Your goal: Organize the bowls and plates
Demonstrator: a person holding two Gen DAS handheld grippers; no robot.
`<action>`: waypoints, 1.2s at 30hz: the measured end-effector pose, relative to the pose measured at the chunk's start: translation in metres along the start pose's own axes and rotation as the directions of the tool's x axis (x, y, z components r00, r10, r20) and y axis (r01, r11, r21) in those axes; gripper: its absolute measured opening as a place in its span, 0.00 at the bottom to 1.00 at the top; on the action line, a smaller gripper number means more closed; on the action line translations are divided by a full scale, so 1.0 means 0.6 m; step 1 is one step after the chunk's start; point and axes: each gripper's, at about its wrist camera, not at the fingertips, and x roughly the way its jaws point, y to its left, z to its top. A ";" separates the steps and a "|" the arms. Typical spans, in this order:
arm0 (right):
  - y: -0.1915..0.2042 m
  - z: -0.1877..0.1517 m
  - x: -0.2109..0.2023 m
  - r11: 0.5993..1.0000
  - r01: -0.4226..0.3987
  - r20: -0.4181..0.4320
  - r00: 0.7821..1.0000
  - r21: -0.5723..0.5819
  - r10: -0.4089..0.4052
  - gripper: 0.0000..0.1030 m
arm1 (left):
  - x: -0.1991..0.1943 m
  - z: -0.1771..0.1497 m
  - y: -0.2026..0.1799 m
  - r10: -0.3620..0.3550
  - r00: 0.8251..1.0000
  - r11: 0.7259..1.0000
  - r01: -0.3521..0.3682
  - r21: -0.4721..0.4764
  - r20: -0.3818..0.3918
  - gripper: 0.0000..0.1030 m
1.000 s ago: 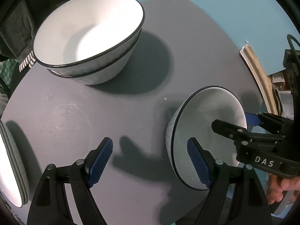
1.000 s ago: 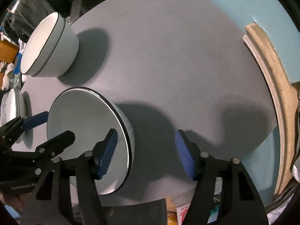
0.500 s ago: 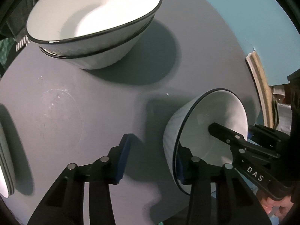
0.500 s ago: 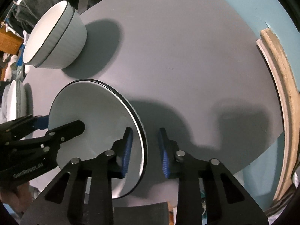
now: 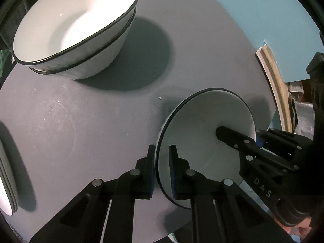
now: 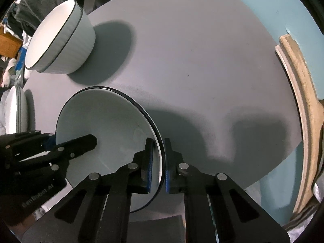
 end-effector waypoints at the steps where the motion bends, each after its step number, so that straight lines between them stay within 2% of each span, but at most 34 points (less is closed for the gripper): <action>1: 0.002 0.002 -0.002 1.000 0.005 0.000 1.000 -0.003 -0.005 0.09 | -0.001 -0.001 0.002 -0.005 1.000 1.000 0.005 -0.009 -0.002 0.12; 7: 0.025 0.019 -0.013 1.000 0.007 -0.003 1.000 -0.002 -0.007 0.08 | -0.012 -0.004 0.021 -0.002 1.000 0.998 0.000 -0.056 -0.025 0.12; 17: 0.056 0.033 -0.018 0.999 0.012 -0.007 1.000 -0.037 -0.013 0.08 | -0.028 -0.019 0.030 0.007 1.000 0.996 -0.008 -0.091 -0.011 0.12; 25: 0.066 0.044 -0.052 0.997 0.001 0.008 1.000 -0.078 0.000 0.08 | -0.069 -0.033 0.029 0.032 0.998 0.993 -0.026 -0.117 0.051 0.12; 28: 0.073 0.055 -0.067 0.995 -0.006 0.023 1.000 -0.098 0.008 0.08 | -0.088 -0.027 0.020 0.035 0.996 0.991 -0.024 -0.135 0.081 0.12; 36: 0.110 0.086 -0.094 0.986 -0.018 0.062 0.998 -0.164 0.029 0.08 | -0.154 0.008 0.052 0.060 0.986 0.982 -0.031 -0.184 0.153 0.12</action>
